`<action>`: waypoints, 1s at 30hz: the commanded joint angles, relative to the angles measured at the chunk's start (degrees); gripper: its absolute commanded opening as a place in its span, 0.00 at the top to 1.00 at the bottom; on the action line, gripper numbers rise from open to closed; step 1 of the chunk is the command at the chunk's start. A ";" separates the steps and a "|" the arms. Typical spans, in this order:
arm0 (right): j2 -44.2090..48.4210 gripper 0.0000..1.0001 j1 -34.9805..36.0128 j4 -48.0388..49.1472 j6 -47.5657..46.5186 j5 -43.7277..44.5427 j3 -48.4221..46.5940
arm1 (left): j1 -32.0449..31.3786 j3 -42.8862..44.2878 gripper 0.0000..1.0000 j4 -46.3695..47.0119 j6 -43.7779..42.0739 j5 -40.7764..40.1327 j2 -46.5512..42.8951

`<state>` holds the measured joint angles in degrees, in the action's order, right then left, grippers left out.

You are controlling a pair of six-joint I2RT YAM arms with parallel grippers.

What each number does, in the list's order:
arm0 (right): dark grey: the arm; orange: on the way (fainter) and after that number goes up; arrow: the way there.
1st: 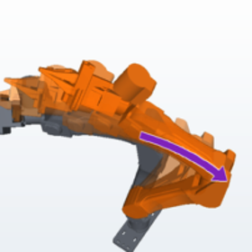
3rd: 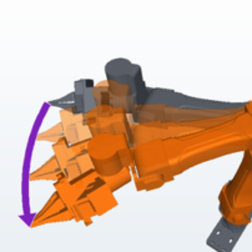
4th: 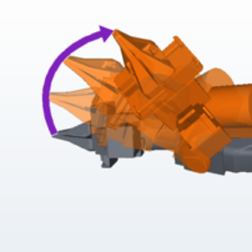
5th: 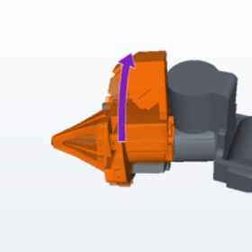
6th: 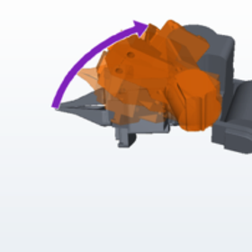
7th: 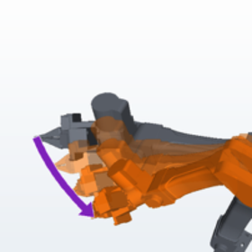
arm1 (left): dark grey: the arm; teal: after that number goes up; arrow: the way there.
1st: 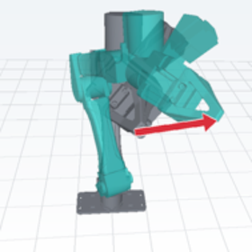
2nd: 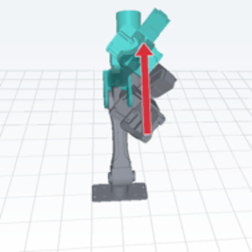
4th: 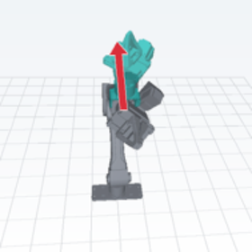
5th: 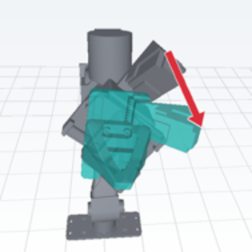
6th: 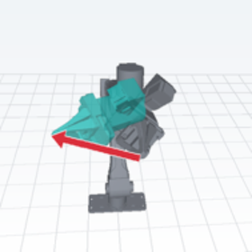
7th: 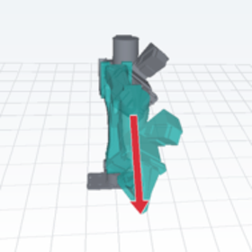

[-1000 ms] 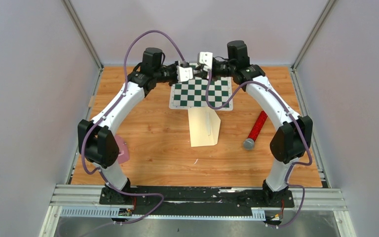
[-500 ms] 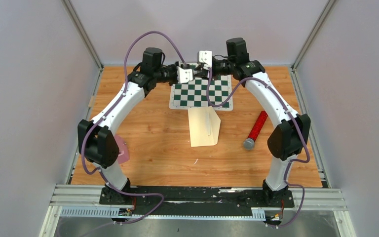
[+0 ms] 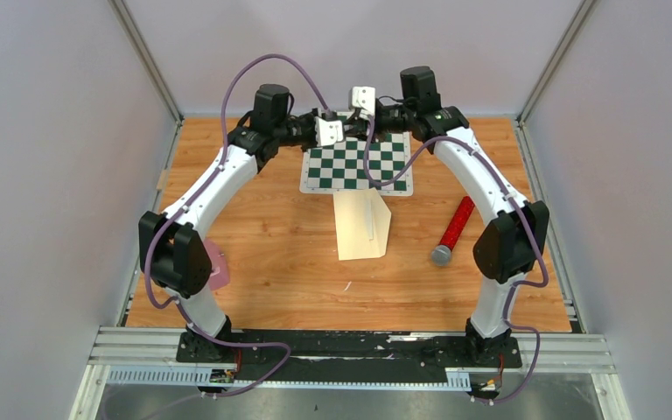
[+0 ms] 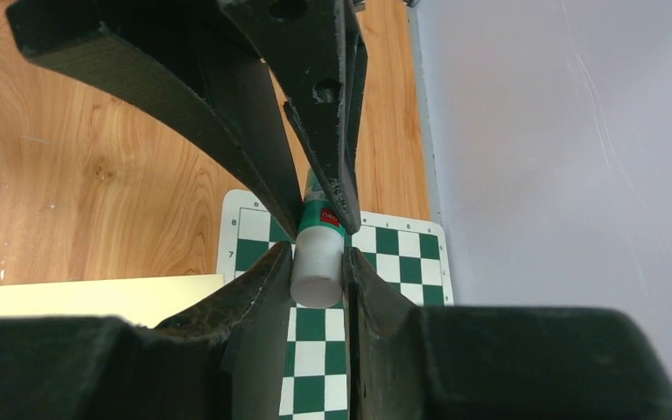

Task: Place the letter into the envelope and seal it

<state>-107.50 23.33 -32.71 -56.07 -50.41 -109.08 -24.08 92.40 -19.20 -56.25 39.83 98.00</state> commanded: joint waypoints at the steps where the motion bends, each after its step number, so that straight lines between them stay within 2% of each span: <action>1: -1.79 1.00 0.66 2.51 9.59 -0.07 -0.70 | -1.06 1.34 1.00 7.02 0.45 3.72 -0.95; 4: -2.99 1.00 0.66 3.29 15.21 -0.54 -1.88 | -1.37 1.25 1.00 7.46 0.08 3.73 -0.96; 12: -3.12 0.99 0.66 4.33 20.87 0.70 -1.84 | -1.52 0.16 1.00 8.99 -0.72 1.43 -1.40; 15: -0.90 0.81 0.39 4.50 20.30 1.67 -0.69 | -1.50 0.00 1.00 7.68 -0.64 -0.50 -1.76; 18: 2.72 0.55 -1.37 4.84 21.55 1.20 1.12 | -1.06 -1.40 1.00 6.63 0.11 -2.53 -2.78; 20: 5.51 0.44 -3.53 4.68 24.38 -0.22 2.53 | -0.12 -3.08 1.00 6.25 2.39 -3.49 -3.57; 24: 10.67 0.34 -8.48 4.83 31.73 -3.93 5.39 | 1.56 -7.22 1.00 5.12 8.12 -5.29 -5.60; 27: 13.45 0.32 -11.30 5.14 34.72 -4.60 8.84 | 1.91 -9.92 1.00 4.70 13.81 -7.68 -7.13; 30: 14.81 0.31 -13.20 7.36 37.76 -2.63 13.80 | 2.16 -11.31 1.00 3.24 26.25 -11.14 -8.34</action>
<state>-96.09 11.49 -28.14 -25.15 -52.03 -99.90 -22.39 81.78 -15.66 -45.28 33.01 93.73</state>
